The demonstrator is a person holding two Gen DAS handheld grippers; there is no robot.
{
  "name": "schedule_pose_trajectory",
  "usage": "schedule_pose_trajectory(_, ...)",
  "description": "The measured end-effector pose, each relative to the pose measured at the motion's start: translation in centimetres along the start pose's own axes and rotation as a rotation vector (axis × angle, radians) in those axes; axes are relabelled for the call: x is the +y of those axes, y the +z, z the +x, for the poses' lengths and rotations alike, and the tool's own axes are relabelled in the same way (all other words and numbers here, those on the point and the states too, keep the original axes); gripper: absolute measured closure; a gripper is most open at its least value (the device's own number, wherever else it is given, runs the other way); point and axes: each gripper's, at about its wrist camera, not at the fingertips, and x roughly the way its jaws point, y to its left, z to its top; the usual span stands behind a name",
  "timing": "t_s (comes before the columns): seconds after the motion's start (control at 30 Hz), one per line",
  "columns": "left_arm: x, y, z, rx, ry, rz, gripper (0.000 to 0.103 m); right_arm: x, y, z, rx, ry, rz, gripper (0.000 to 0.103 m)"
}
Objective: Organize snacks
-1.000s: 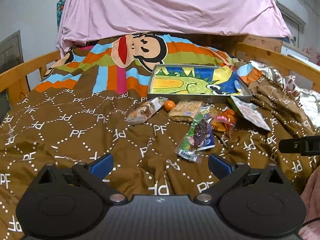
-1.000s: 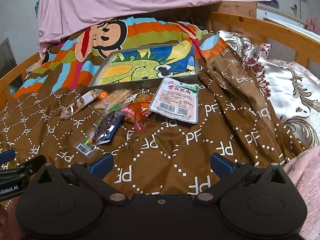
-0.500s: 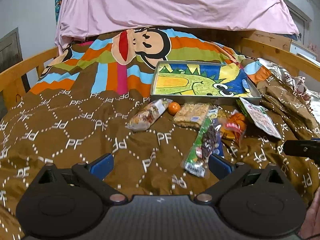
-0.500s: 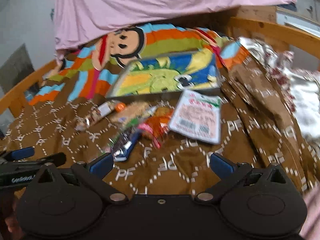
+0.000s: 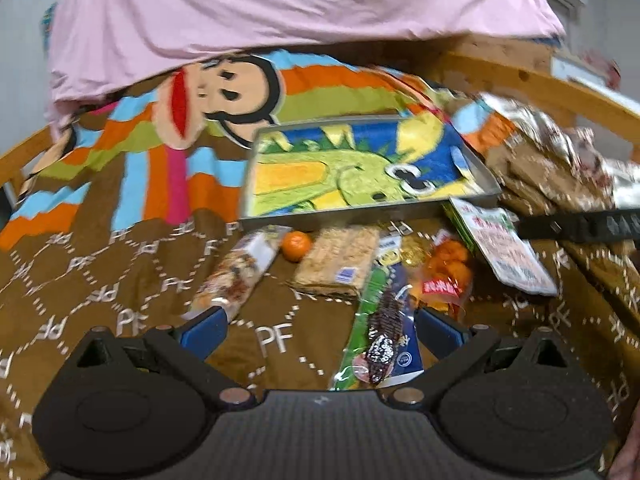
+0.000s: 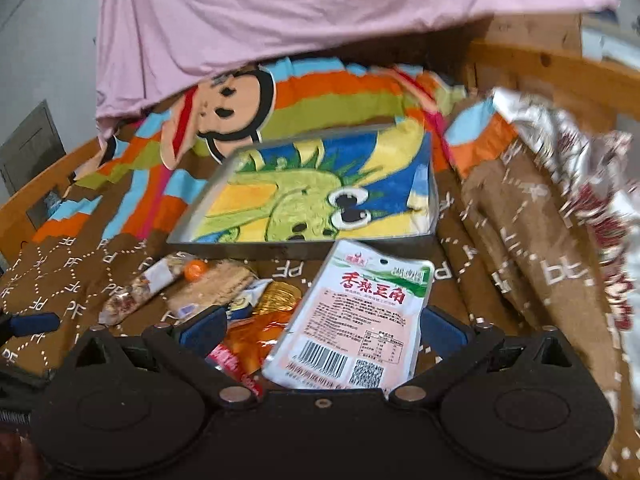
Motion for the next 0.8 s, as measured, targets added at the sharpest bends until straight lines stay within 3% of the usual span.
schedule_pose_trajectory(0.33,-0.8,-0.7,4.5,0.118,-0.084,0.052,0.0,-2.3,0.5,5.7,0.168,-0.023,0.07,0.001)
schedule_pose_trajectory(0.6,-1.4,0.8,5.5,0.037,-0.103,0.083,0.0,-1.9,0.9,7.9,0.204,-0.05,0.057,0.001)
schedule_pose_trajectory(0.8,-3.0,2.3,6.3,0.007,-0.164,0.131,0.0,-2.1,0.7,8.8,0.23,-0.059,0.062,0.001)
